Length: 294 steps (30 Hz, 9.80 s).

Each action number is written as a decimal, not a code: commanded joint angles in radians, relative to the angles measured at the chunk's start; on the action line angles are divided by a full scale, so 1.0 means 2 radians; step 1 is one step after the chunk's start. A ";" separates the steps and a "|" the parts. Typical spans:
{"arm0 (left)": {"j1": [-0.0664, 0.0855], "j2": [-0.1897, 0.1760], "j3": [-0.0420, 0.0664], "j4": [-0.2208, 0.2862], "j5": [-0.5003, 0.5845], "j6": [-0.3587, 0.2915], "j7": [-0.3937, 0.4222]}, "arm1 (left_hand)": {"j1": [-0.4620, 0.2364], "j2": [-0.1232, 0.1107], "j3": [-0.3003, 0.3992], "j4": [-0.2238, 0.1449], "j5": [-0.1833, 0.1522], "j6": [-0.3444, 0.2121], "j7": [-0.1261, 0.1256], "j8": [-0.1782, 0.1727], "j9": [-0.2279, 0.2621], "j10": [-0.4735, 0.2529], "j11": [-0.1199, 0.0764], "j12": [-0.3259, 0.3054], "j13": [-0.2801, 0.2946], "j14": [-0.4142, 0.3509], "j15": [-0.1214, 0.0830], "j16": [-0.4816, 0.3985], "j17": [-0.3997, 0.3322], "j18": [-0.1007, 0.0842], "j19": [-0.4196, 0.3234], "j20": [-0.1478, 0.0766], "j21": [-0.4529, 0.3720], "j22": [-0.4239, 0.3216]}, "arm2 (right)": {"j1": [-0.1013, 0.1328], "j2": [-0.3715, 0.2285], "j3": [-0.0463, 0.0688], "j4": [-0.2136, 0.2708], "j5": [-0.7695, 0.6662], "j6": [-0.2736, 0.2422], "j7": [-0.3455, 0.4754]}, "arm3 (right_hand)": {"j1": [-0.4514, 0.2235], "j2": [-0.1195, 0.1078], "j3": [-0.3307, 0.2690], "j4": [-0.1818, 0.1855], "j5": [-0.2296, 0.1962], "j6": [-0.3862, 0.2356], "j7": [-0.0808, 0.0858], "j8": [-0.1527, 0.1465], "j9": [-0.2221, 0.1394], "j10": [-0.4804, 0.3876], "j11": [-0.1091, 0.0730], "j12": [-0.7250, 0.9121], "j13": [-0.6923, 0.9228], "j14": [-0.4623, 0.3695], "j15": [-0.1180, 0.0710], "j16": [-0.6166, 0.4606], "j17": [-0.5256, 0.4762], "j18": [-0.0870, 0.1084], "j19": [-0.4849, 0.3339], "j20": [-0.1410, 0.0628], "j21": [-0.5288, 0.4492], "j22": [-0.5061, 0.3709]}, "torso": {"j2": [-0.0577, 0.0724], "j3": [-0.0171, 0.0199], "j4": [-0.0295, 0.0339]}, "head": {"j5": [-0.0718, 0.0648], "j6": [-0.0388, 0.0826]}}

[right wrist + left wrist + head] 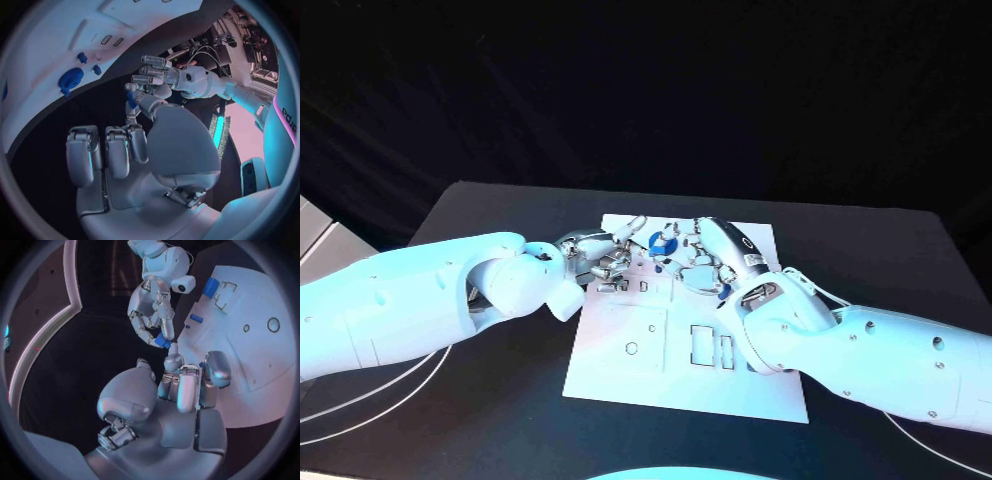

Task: Assemble the parts on the task board

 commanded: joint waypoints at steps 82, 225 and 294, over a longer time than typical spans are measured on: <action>0.002 -0.041 0.006 0.001 0.011 -0.048 0.062 | 0.044 -0.005 -0.038 -0.002 -0.001 -0.061 0.036 -0.019 -0.003 -0.122 0.030 -0.074 -0.128 -0.003 0.024 -0.020 0.031 0.005 -0.052 0.021 -0.034 -0.078 | -0.036 0.060 -0.013 -0.075 -0.023 0.088 -0.107 | -0.020 -0.014 -0.007 0.012 0.003 -0.004 0.002 0.005 -0.004 -0.006 0.005 -0.010 0.071 0.046 0.005 0.000 0.111 -0.004 0.042 0.005 -0.006 0.114 | 0.000 0.0001 -0.0004 | -0.002 -0.012; 0.004 -0.032 0.011 -0.005 -0.168 0.007 -0.037 | 0.101 -0.024 -0.070 -0.002 0.000 -0.050 0.022 0.047 0.025 -0.121 0.018 -0.063 -0.137 -0.005 0.013 -0.022 0.022 0.005 -0.048 0.012 -0.037 -0.084 | -0.020 -0.011 -0.001 0.008 -0.010 0.065 -0.066 | -0.021 -0.043 -0.072 0.045 0.003 -0.035 0.019 0.002 -0.021 -0.027 0.019 -0.036 0.056 0.043 0.018 -0.010 0.096 0.000 0.036 0.016 -0.025 0.103 | -0.006 -0.0002 -0.0011 | -0.007 -0.010; 0.097 0.155 -0.077 -0.134 -0.331 0.177 -0.266 | -0.056 -0.184 0.358 -0.001 0.000 -0.045 -0.017 0.148 0.187 -0.028 -0.019 -0.042 -0.075 0.019 -0.022 -0.021 0.046 -0.002 -0.004 -0.022 -0.041 -0.057 | 0.084 -0.063 0.004 -0.077 0.343 0.077 0.080 | 0.000 -0.037 -0.085 0.057 0.003 -0.060 0.027 -0.001 -0.030 -0.091 0.027 -0.120 -0.007 0.023 0.024 -0.060 0.028 0.021 0.001 0.022 -0.129 0.038 | -0.024 0.0101 -0.0034 | 0.002 -0.032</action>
